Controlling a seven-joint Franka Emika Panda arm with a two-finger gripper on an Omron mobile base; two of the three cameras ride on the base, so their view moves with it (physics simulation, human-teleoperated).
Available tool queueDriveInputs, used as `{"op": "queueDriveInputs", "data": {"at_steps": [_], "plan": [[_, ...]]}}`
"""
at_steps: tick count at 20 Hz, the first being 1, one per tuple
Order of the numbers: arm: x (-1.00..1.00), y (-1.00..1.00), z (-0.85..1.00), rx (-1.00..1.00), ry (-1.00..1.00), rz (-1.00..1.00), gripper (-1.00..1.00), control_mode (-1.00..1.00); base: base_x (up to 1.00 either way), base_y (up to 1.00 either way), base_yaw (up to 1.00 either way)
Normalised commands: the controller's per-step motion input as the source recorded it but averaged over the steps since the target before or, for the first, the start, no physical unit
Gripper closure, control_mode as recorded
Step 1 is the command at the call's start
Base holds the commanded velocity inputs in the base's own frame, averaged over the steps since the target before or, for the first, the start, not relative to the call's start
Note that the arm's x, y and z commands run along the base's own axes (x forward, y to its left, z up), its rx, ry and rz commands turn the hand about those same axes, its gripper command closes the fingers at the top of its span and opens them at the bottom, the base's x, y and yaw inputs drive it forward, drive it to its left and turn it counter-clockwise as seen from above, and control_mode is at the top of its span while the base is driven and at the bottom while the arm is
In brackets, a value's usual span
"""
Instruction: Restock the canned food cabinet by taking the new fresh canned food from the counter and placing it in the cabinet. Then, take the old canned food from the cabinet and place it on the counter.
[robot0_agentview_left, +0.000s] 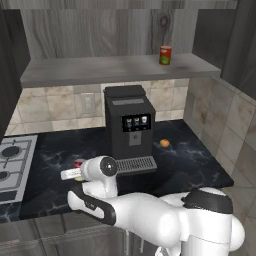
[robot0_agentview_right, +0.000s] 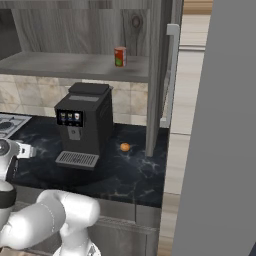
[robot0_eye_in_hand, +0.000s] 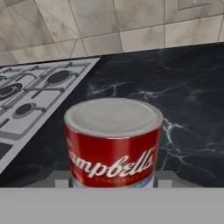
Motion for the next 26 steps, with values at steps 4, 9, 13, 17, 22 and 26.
{"op": "queueDriveInputs", "data": {"at_steps": [4, 9, 13, 17, 22, 26], "plan": [[0.0, 0.0, 0.0, 0.0, 0.01, 0.0, -1.0, -1.0, 0.0, 0.0, 0.0], [-0.01, 0.0, 0.19, 0.0, 0.0, 0.0, -1.0, -1.0, 0.0, 0.0, 0.0], [-0.21, 0.06, 0.84, 0.0, 0.0, 0.0, -1.0, -1.0, 0.0, 0.0, 0.0], [-0.66, 0.0, 1.0, -0.01, 0.0, -0.04, -1.0, -1.0, 0.0, 0.0, 0.0], [-1.0, -0.38, 1.0, -0.01, 0.1, -0.1, -1.0, -1.0, 0.0, 0.0, 0.0], [-1.0, -0.66, 1.0, 0.0, 0.18, -0.12, -1.0, -1.0, 0.0, 0.0, 0.0]]}}
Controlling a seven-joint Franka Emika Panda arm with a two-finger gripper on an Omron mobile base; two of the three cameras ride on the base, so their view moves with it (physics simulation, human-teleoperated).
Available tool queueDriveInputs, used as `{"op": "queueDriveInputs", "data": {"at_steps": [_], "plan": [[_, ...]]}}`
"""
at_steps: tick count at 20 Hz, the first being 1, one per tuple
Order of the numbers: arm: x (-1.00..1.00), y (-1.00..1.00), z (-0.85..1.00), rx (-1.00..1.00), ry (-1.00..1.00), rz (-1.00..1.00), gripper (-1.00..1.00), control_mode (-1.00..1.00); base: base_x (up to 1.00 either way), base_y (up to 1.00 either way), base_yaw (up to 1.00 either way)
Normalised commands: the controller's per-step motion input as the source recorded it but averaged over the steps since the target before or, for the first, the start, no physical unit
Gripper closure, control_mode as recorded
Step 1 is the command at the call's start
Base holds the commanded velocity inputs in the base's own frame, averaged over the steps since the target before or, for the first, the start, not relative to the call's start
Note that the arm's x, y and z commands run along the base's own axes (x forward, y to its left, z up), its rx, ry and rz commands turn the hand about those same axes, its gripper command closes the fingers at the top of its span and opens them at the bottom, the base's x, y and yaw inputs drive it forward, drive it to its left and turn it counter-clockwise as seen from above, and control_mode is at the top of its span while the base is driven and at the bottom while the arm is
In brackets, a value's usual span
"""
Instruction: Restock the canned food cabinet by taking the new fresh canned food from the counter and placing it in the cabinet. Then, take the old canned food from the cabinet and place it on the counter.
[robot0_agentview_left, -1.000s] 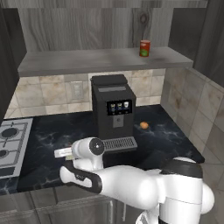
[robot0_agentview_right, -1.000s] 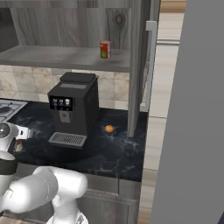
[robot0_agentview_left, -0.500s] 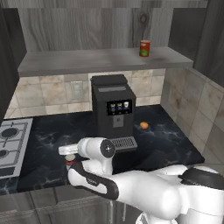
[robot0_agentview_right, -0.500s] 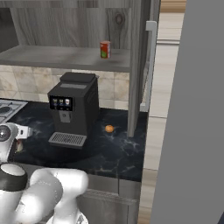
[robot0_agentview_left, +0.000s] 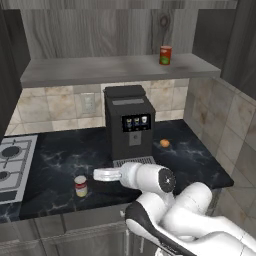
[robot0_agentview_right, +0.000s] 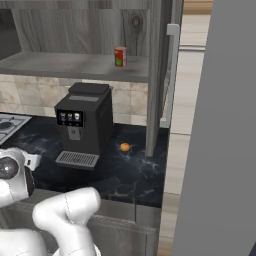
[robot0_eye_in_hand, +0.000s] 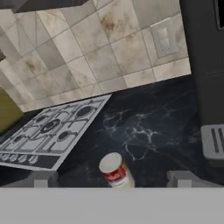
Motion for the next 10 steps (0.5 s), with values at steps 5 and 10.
{"op": "queueDriveInputs", "data": {"at_steps": [5, 10], "plan": [[-1.0, -0.66, 1.0, 0.0, 0.21, -0.13, -1.0, -1.0, 0.0, 0.0, 0.0], [-1.0, -0.56, 1.0, -0.02, 0.22, -0.11, -1.0, -1.0, 0.0, 0.0, 0.0]]}}
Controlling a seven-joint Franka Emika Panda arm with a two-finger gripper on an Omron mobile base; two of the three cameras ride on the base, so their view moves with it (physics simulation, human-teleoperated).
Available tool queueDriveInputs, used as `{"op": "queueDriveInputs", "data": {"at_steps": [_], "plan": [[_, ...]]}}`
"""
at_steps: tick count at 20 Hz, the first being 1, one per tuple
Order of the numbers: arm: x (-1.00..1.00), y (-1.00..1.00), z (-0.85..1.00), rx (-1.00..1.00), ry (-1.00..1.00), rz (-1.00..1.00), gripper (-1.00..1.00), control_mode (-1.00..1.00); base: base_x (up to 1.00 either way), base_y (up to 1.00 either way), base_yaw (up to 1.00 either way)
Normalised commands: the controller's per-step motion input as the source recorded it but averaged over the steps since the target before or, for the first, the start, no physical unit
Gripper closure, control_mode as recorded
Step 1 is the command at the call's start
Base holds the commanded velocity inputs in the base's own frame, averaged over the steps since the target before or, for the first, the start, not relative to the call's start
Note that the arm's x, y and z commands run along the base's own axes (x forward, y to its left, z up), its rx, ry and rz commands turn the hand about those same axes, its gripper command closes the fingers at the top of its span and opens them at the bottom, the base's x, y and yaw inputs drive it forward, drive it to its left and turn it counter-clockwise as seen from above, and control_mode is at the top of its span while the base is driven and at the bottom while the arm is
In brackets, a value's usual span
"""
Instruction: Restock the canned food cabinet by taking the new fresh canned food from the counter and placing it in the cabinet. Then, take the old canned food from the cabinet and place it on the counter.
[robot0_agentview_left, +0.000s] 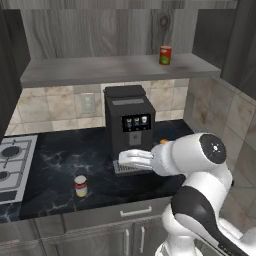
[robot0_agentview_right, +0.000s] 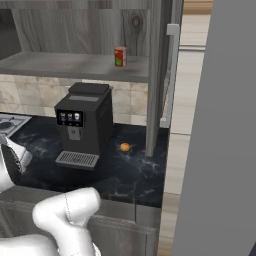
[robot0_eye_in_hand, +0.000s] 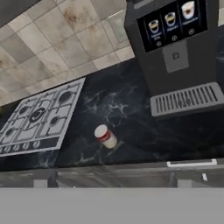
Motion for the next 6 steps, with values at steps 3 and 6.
{"op": "queueDriveInputs", "data": {"at_steps": [3, 6], "plan": [[-1.0, -0.63, 1.0, -0.01, 0.13, -0.12, -1.0, -1.0, 0.0, 0.0, 0.0], [-1.0, -0.88, 0.57, 0.0, 0.03, -0.12, -1.0, -1.0, 0.0, 0.0, 0.0]]}}
